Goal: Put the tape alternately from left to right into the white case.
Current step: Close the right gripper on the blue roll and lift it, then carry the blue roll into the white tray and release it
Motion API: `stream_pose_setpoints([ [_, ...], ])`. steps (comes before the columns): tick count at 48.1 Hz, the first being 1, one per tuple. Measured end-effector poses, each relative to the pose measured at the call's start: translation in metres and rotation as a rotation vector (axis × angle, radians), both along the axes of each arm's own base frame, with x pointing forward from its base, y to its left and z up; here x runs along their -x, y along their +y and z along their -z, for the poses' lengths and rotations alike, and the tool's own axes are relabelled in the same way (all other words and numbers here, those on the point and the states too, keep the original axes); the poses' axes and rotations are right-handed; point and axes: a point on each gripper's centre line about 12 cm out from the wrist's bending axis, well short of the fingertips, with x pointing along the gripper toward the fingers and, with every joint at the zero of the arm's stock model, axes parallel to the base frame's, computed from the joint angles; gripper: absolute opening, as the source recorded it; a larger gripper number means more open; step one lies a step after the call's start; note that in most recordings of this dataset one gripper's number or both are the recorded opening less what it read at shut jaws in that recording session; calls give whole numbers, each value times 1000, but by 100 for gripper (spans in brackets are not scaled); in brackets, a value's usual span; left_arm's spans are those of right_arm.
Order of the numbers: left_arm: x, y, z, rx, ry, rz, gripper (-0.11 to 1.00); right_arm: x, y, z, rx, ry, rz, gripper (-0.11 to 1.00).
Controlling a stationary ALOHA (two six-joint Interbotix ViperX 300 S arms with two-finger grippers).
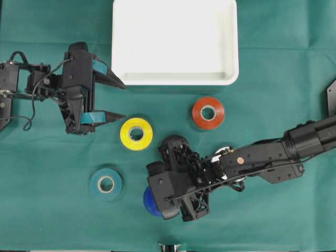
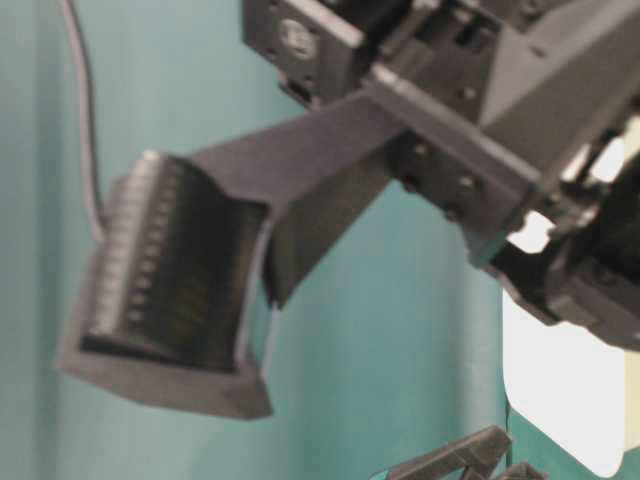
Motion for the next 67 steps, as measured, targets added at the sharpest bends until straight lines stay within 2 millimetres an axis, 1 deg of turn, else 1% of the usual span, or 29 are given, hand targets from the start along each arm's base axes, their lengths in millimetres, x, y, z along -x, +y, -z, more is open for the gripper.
stream_pose_setpoints([
  [9, 0, -1, 0, 0, 0, 5, 95, 0, 0, -4, -2, -6, 0, 2],
  [14, 0, -2, 0, -1, -2, 7, 95, 0, -5, -6, 2, 1, 9, 2],
  [16, 0, -2, 0, 0, 0, 6, 95, 0, -10, -8, 6, 6, 20, 2],
  [20, 0, -2, 0, -1, 0, 7, 95, -1, -23, -11, 12, 22, 46, 2],
  [31, 0, -2, 0, -1, -2, 7, 95, 2, -67, -14, 37, 67, 133, 2],
  [41, 0, -2, 0, -1, -2, 7, 95, 7, -99, -17, 47, 86, 198, 2],
  [48, 0, -2, 0, 0, 0, 6, 95, 11, -126, -20, 46, 87, 258, 2],
  [56, 0, -2, -1, -1, -3, 9, 95, 14, -159, -16, 61, 99, 321, 2],
  [67, 0, -2, 0, 0, 0, 8, 95, 16, -192, -16, 122, 93, 356, 2],
])
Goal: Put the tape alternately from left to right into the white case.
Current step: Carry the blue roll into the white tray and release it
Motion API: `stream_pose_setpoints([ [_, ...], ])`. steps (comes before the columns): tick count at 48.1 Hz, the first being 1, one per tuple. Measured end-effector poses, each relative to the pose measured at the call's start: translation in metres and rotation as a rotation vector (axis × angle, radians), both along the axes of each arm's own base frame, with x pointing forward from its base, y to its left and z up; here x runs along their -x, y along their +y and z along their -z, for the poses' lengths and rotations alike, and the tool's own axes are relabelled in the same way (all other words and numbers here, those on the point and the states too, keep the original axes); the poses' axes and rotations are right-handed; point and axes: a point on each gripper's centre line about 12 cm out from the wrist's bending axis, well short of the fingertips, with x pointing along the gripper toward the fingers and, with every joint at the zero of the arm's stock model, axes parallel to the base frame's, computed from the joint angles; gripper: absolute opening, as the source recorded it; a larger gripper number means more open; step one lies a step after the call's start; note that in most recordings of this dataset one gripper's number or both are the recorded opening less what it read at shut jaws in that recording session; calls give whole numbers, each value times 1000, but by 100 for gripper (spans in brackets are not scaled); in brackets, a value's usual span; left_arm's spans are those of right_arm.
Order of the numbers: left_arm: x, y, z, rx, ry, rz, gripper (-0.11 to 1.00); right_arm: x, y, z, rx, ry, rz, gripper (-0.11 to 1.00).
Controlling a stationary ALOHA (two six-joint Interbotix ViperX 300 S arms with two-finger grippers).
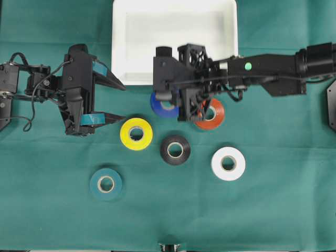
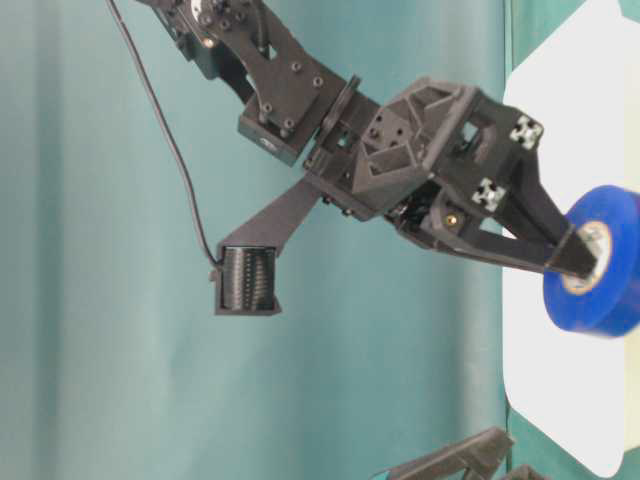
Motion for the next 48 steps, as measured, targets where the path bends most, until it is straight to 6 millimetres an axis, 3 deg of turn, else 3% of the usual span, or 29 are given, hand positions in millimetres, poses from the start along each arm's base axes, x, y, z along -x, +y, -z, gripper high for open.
stream_pose_setpoints([
  [28, 0, 0, 0, -1, -2, 1, 95, 15, -85, 2, 56, 13, 157, 2],
  [38, 0, 0, 0, -1, -2, 1, 95, 18, -102, 10, 53, 16, 195, 2],
  [48, 0, 0, 0, -1, 0, 1, 95, 15, -101, 11, 54, 2, 187, 2],
])
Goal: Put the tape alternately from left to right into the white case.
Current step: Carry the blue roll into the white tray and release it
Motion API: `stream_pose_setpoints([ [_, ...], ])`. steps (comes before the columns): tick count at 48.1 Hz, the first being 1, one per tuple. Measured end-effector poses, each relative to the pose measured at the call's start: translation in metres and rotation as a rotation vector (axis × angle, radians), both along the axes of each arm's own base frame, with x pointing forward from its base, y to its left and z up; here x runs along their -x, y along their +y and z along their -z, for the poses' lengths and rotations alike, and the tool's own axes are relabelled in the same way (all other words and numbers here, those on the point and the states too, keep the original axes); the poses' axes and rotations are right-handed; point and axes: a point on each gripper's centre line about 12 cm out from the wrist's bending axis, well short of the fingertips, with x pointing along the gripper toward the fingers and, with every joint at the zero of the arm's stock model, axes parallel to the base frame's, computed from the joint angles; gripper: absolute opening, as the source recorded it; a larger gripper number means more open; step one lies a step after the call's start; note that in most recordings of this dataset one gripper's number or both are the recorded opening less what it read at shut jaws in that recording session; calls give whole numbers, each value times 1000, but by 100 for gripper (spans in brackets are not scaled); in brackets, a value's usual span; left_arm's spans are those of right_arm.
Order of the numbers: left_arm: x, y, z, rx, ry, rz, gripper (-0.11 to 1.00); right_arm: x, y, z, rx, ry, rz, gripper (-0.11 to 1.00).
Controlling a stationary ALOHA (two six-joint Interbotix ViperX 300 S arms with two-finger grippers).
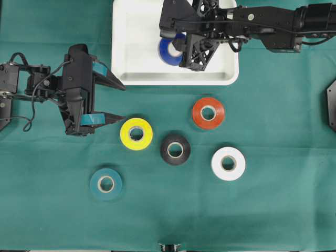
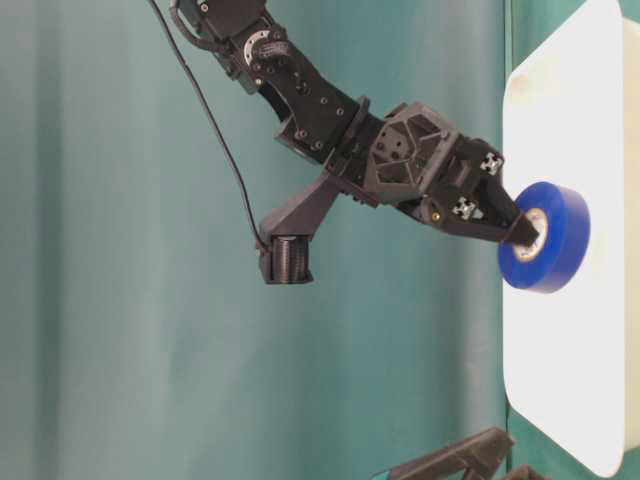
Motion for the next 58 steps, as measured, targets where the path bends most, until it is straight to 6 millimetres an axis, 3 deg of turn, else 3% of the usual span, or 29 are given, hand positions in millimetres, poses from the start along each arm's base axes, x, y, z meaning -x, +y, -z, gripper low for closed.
stream_pose_setpoints([
  [21, 0, 0, 0, 0, 0, 0, 95, 7, 2, 9, -7, 16, -1, 4],
  [25, 0, 0, 0, 1, 0, -1, 95, 6, 2, 9, -6, 7, -4, 18],
  [36, 0, 0, 0, 0, -2, 0, 95, 2, 2, 6, -2, -30, -10, 82],
  [58, 0, 0, 0, 1, 0, -1, 95, 4, 3, 8, -4, -26, -13, 80],
])
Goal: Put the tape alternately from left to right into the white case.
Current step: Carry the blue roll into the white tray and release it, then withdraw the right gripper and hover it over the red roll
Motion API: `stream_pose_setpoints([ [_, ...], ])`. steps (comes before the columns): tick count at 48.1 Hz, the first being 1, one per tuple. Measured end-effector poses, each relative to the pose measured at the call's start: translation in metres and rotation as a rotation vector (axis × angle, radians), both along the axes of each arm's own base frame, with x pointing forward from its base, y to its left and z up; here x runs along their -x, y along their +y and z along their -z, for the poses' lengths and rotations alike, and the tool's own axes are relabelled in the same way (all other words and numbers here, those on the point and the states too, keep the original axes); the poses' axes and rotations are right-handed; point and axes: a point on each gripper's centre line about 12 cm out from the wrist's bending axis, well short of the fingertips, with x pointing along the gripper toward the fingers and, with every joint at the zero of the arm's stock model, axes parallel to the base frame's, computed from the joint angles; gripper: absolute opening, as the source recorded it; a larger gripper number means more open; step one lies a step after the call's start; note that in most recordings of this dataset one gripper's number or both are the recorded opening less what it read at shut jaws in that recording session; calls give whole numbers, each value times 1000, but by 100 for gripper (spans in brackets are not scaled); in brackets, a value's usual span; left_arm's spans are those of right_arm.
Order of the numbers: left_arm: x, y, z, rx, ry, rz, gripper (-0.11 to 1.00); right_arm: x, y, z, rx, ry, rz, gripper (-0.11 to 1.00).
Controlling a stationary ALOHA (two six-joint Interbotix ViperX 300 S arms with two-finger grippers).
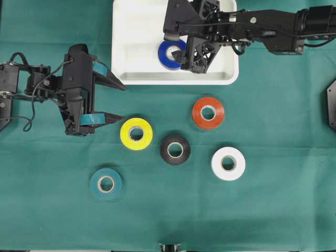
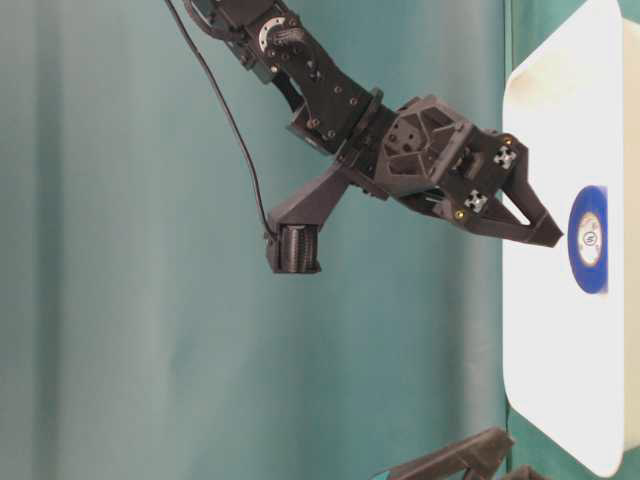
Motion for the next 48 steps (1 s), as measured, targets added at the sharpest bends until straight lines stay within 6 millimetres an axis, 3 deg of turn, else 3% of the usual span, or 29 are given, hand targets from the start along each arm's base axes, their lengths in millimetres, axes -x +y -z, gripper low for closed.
stream_pose_setpoints([
  [11, 0, 0, 0, -1, 0, 1, 95, -4, 15, -7, 5, -14, -38, 80],
  [28, 0, 0, 0, -1, 0, 1, 95, -5, 66, -27, 13, -57, -156, 80],
  [48, 0, 0, 0, -1, 0, 1, 95, 4, 126, -22, 4, -49, -300, 80],
])
